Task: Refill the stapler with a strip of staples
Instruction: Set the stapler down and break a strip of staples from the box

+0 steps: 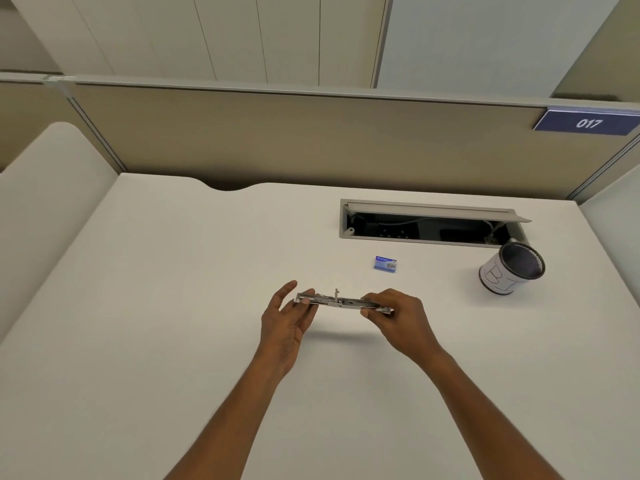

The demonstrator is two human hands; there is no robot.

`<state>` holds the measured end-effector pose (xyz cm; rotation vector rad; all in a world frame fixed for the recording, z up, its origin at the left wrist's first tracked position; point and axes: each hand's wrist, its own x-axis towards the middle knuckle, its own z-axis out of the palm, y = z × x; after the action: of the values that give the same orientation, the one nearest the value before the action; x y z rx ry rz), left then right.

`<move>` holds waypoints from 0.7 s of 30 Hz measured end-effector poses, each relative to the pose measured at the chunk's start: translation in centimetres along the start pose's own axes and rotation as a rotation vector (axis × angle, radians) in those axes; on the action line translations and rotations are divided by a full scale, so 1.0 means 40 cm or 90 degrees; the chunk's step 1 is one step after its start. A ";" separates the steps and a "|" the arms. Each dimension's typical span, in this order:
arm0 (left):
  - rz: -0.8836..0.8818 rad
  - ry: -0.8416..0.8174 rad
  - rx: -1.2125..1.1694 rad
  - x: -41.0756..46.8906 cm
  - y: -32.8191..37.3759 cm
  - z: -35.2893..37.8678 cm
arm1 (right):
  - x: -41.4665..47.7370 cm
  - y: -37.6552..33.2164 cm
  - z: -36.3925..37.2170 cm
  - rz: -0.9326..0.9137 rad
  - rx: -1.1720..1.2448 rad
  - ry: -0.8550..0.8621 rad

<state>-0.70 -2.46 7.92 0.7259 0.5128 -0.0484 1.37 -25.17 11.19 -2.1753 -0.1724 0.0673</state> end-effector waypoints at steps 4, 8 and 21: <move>0.011 0.012 0.214 0.012 -0.009 -0.058 | 0.012 0.032 0.026 0.002 -0.050 -0.027; 0.059 0.042 0.492 0.022 -0.013 -0.089 | 0.014 0.062 0.058 0.010 -0.079 -0.039; 0.295 -0.079 0.974 0.075 -0.002 -0.130 | 0.021 0.127 0.132 0.024 -0.158 -0.058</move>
<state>-0.31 1.22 3.19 2.3034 0.0842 -0.0470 2.10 -23.64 4.02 -2.4251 -0.2007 0.1749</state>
